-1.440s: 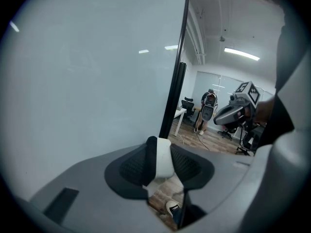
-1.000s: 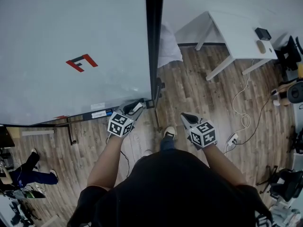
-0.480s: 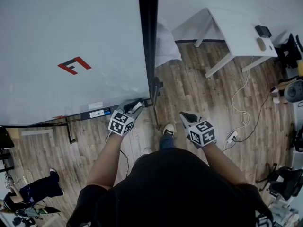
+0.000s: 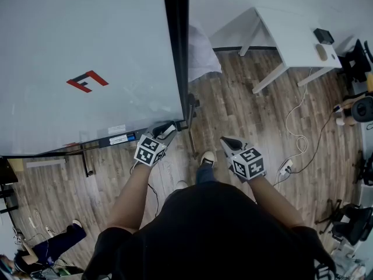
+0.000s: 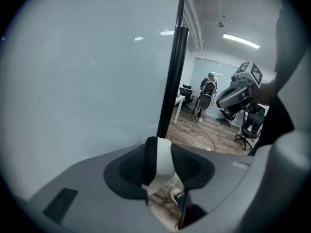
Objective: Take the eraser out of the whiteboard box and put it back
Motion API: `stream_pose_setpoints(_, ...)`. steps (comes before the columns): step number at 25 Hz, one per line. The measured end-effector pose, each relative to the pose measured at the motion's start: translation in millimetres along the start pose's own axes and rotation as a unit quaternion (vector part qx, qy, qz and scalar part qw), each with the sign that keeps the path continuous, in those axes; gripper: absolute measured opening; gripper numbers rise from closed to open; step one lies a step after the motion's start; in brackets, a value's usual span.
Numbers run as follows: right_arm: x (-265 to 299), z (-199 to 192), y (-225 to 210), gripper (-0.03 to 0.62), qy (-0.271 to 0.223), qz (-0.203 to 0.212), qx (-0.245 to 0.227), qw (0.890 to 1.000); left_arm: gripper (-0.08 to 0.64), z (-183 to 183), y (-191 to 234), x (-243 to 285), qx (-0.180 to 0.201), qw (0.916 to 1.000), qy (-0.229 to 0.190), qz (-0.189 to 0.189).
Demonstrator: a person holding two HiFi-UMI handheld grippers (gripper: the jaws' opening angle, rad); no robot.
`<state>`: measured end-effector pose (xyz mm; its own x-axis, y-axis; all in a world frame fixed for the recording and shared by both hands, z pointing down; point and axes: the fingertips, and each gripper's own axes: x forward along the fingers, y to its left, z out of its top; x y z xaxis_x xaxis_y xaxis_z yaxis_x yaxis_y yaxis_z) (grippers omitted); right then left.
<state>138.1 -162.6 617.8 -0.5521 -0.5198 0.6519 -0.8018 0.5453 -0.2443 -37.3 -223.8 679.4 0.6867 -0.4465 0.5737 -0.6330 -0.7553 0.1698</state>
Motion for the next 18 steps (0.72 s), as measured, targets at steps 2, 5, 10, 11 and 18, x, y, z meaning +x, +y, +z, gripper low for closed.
stream_pose_setpoints(2,0.3,-0.8,0.7,-0.006,0.000,0.001,0.000,1.000,0.163,-0.1,0.5,0.2,0.001,1.0000,0.001,0.001)
stream_pose_setpoints(5,0.2,-2.1,1.7,-0.006,0.000,0.001,0.000,1.000,0.166,0.0,1.1,0.5,0.002,1.0000,0.003,0.004)
stream_pose_setpoints(10,-1.2,-1.6,5.0,-0.006,-0.001,0.001,-0.001,1.000,0.172,0.7,-0.3,-0.1,0.006,0.9999,0.006,0.006)
stream_pose_setpoints(11,-1.5,-1.5,5.6,-0.005,-0.002,0.001,-0.002,1.000,0.172,1.4,-0.8,-0.5,0.007,1.0000,0.005,0.006)
stream_pose_setpoints(18,-5.4,-1.9,11.6,-0.006,-0.005,0.002,-0.006,1.000,0.178,8.2,-2.4,-8.5,0.006,0.9999,-0.011,0.010)
